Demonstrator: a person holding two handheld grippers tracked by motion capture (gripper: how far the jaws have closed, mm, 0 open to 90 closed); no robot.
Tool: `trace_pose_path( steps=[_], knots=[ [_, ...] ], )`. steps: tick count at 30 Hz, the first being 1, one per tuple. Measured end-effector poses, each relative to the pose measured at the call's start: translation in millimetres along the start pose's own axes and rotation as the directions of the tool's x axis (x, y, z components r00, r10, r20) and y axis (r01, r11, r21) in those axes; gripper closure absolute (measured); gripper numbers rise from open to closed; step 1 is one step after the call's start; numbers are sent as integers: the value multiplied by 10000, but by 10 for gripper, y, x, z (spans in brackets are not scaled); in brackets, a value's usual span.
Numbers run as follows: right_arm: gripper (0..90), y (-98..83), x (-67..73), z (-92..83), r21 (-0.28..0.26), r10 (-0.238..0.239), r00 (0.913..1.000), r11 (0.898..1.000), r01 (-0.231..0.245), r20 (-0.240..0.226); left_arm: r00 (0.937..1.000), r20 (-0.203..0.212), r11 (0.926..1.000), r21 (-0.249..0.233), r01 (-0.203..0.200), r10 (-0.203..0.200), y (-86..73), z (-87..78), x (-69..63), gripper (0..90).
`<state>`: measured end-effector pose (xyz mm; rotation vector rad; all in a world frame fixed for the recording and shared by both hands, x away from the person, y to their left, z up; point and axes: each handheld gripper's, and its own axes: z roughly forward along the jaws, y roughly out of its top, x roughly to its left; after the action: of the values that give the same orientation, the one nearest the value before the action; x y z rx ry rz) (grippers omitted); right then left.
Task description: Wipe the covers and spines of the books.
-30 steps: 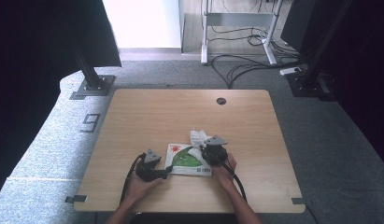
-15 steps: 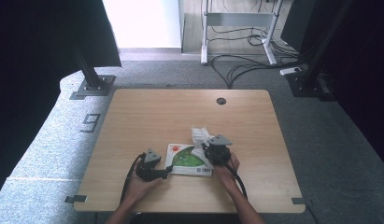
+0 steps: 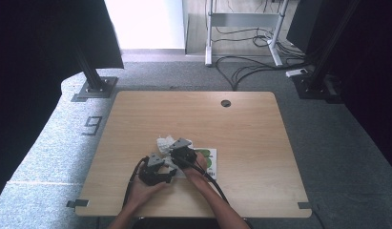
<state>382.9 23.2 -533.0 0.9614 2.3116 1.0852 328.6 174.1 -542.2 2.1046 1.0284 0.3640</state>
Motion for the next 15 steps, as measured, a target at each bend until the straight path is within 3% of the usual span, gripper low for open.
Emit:
trace_pose_path(
  steps=[10,15],
  knots=[
    [728,-65,-110,-19,-60,177,9993,9998,-175,325,10000,-33,10000,-12,13,-13,1,0,-7,316],
    [728,-125,-232,-87,-59,425,9972,9991,-423,607,10000,-32,10000,8,-18,18,3,0,-2,317]
  ],
)
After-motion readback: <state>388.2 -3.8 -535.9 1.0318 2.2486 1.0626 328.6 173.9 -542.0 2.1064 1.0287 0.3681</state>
